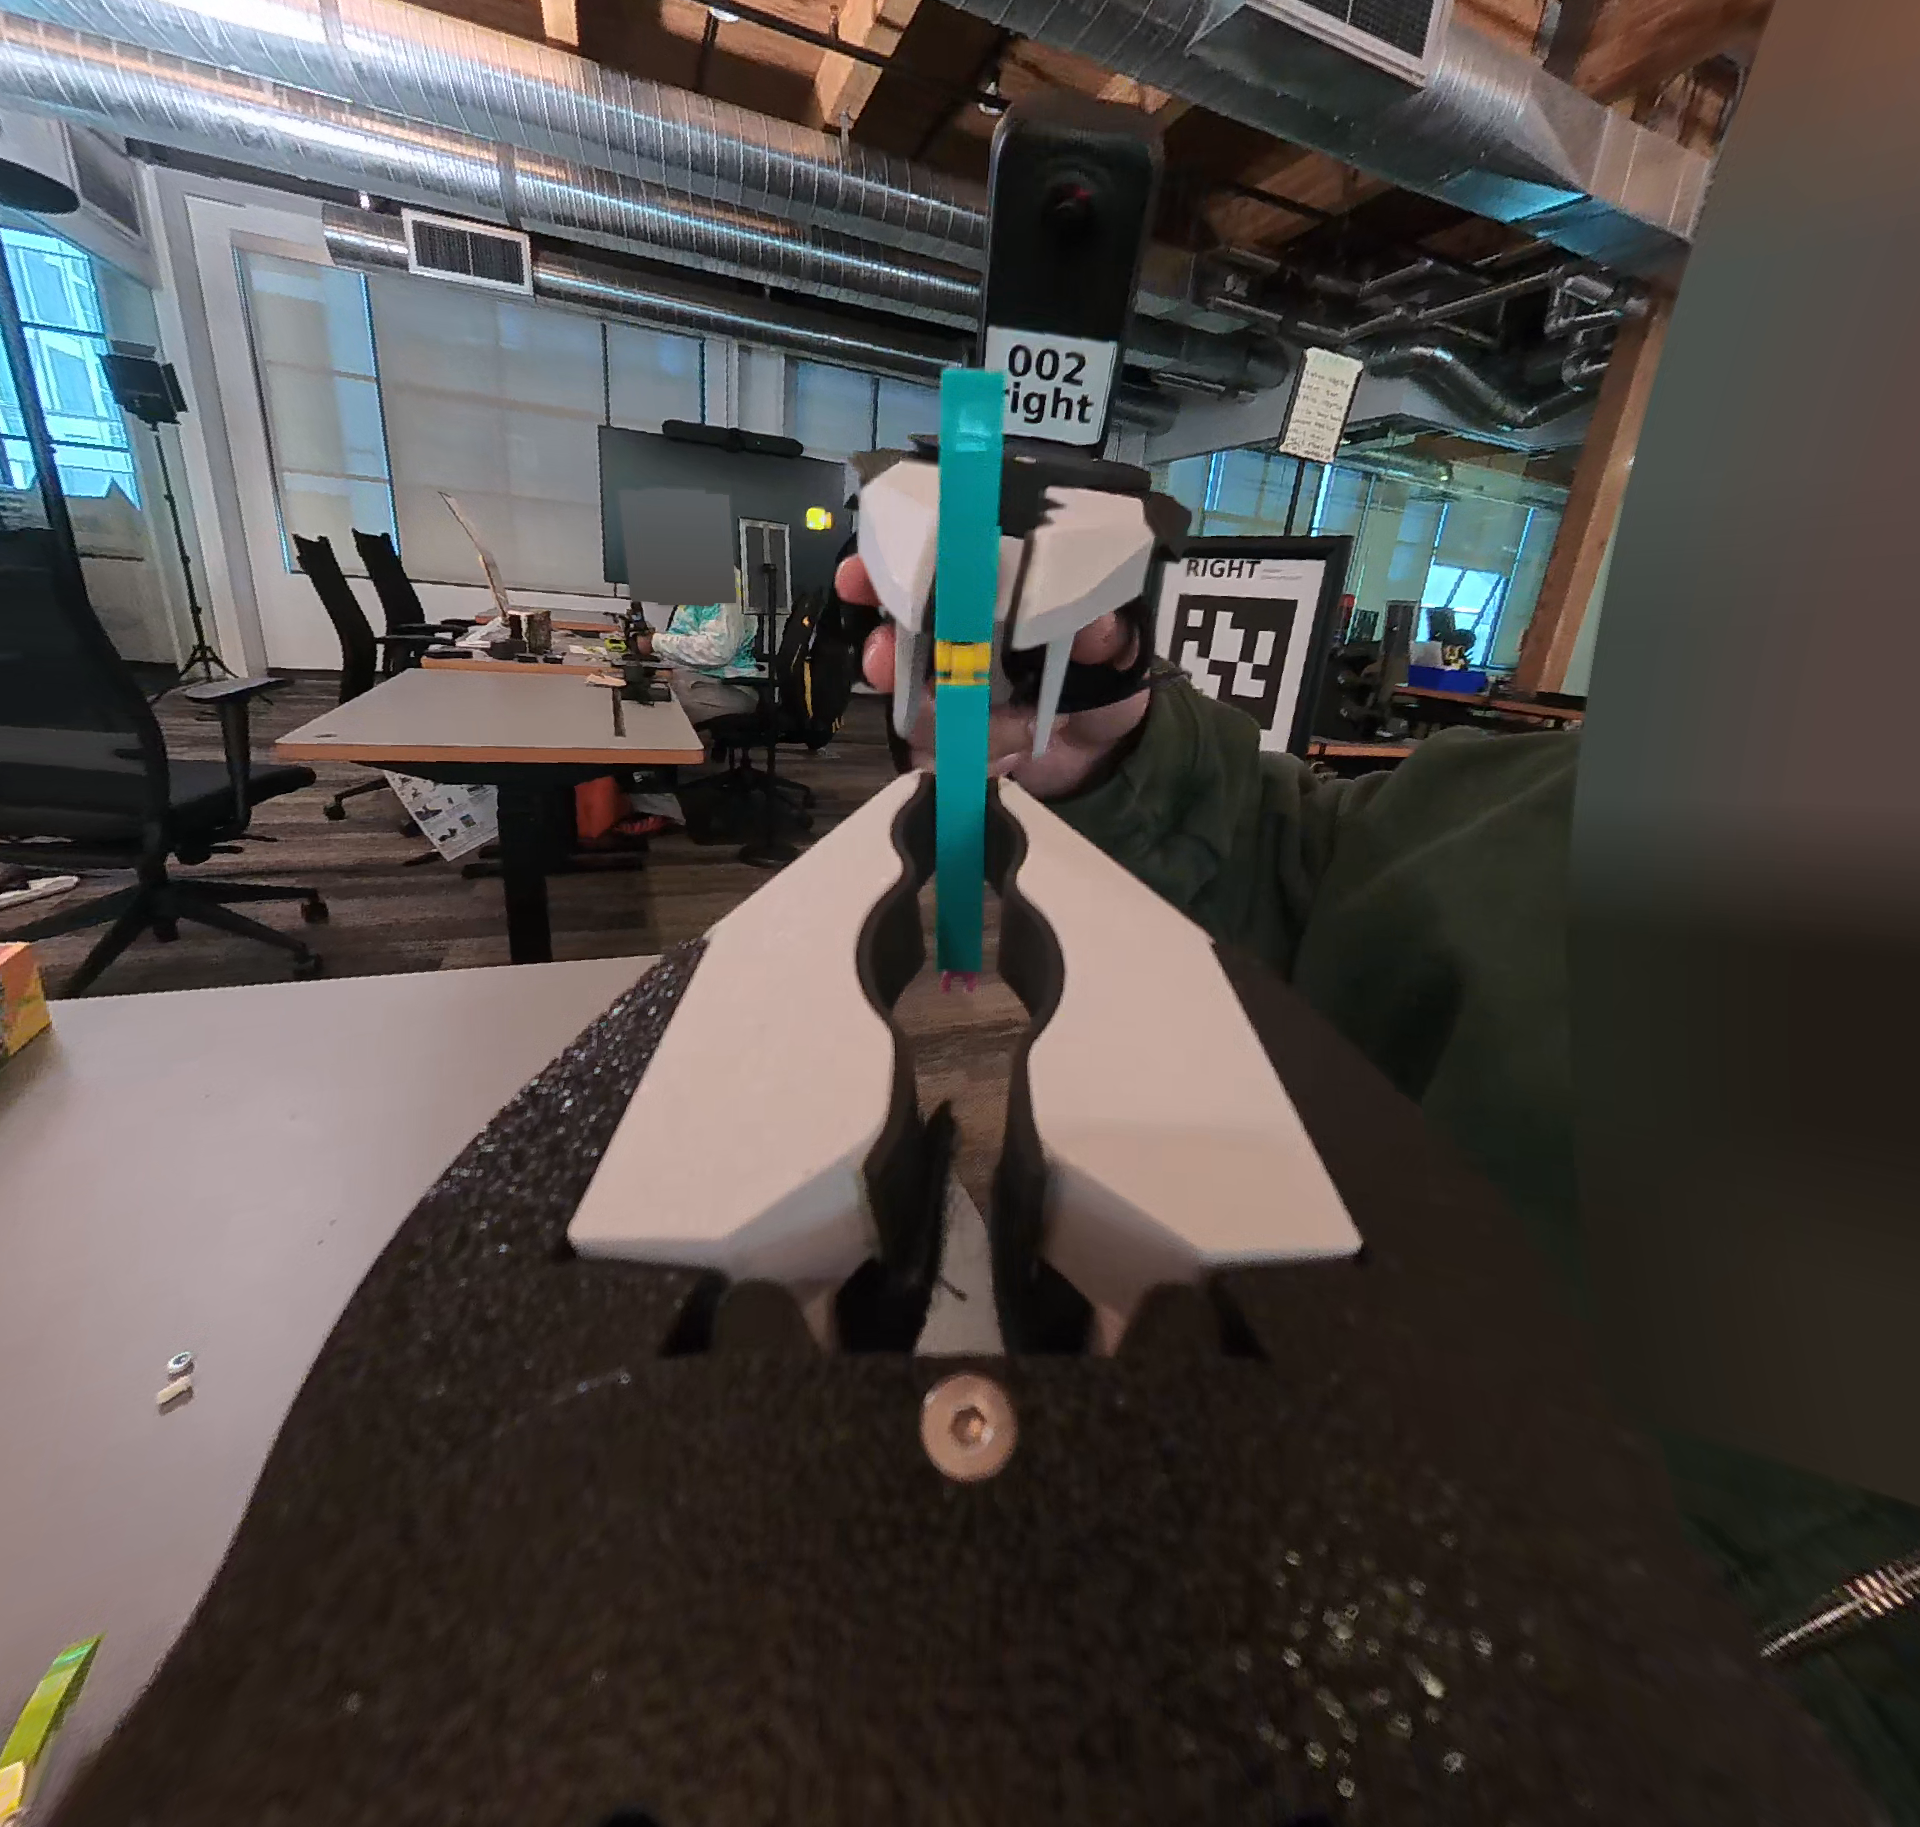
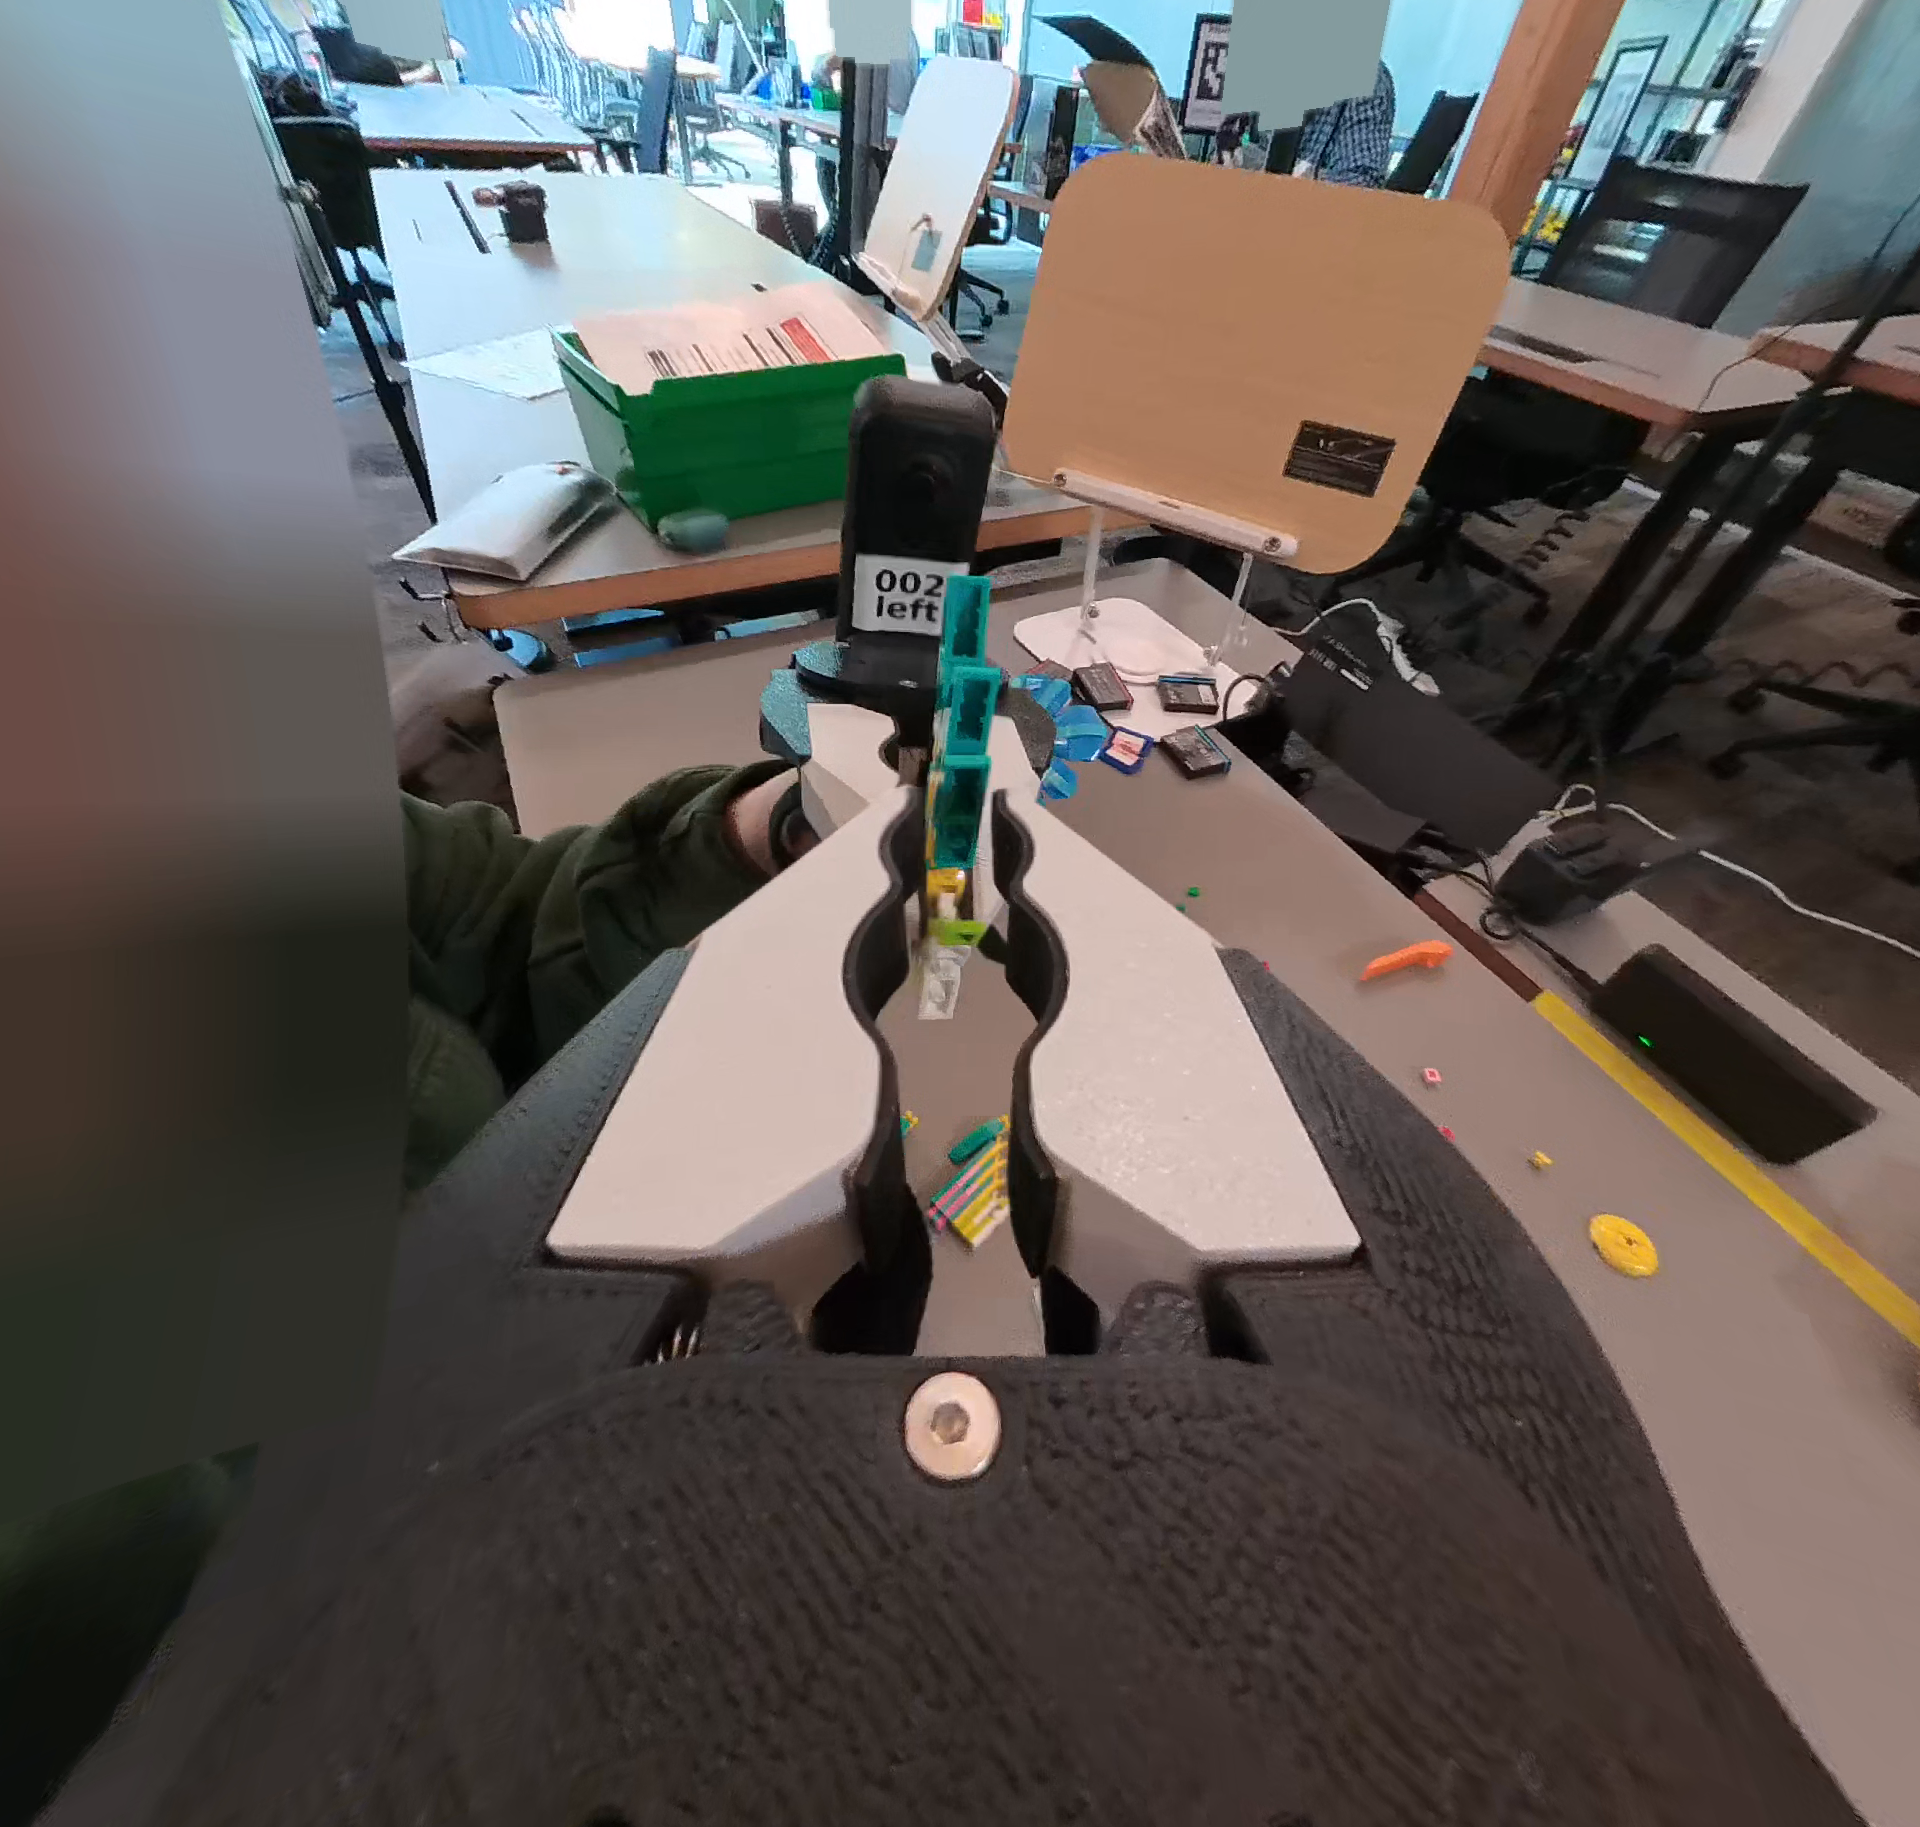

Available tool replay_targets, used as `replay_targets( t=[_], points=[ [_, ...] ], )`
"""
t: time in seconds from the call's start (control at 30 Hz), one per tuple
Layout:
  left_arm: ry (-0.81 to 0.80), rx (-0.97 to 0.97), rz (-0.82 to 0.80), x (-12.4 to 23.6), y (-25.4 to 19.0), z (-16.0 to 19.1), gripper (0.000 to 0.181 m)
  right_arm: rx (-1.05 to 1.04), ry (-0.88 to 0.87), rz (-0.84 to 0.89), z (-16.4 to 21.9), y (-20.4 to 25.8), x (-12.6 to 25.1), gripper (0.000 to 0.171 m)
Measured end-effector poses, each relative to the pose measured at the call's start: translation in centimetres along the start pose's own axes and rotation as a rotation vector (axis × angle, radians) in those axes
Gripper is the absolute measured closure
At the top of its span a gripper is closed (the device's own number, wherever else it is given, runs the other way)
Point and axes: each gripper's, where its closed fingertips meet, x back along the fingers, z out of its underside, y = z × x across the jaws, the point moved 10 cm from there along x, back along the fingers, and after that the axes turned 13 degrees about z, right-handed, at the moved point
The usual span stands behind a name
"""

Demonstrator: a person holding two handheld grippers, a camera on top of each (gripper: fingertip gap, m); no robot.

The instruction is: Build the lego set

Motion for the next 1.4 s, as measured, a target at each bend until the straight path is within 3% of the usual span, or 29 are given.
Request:
replay_targets(
  t=[0.73,0.83,0.9,1.03,1.17,1.27,1.4],
  points=[
    [0.130,-0.077,-0.059,0.1,0.8,0.8,0.176,0.021,0.132,-0.007,1.0,-0.8,-0.8,0.164],
    [0.068,-0.004,-0.065,0.2,1.2,0.8,0.175,0.017,0.055,0.022,1.4,-1.2,-0.8,0.162],
    [0.038,0.025,-0.110,0.8,1.7,0.8,0.176,0.053,-0.023,0.077,1.8,-1.6,0.0,0.136],
    [0.030,0.017,-0.189,2.1,2.3,0.4,0.175,0.207,-0.253,0.303,4.0,-2.4,3.3,0.135],
    [0.133,-0.019,-0.300,2.6,2.8,0.7,0.176,0.300,-0.382,0.523,8.2,-3.2,5.6,0.131],
    [0.257,0.018,-0.358,2.6,3.5,1.5,0.176,0.398,-0.493,0.532,11.0,-2.9,6.1,0.126],
    [0.527,0.213,-0.431,2.7,4.4,4.2,0.176,0.697,-0.343,0.509,13.2,-2.5,4.1,0.117]
  ],
)
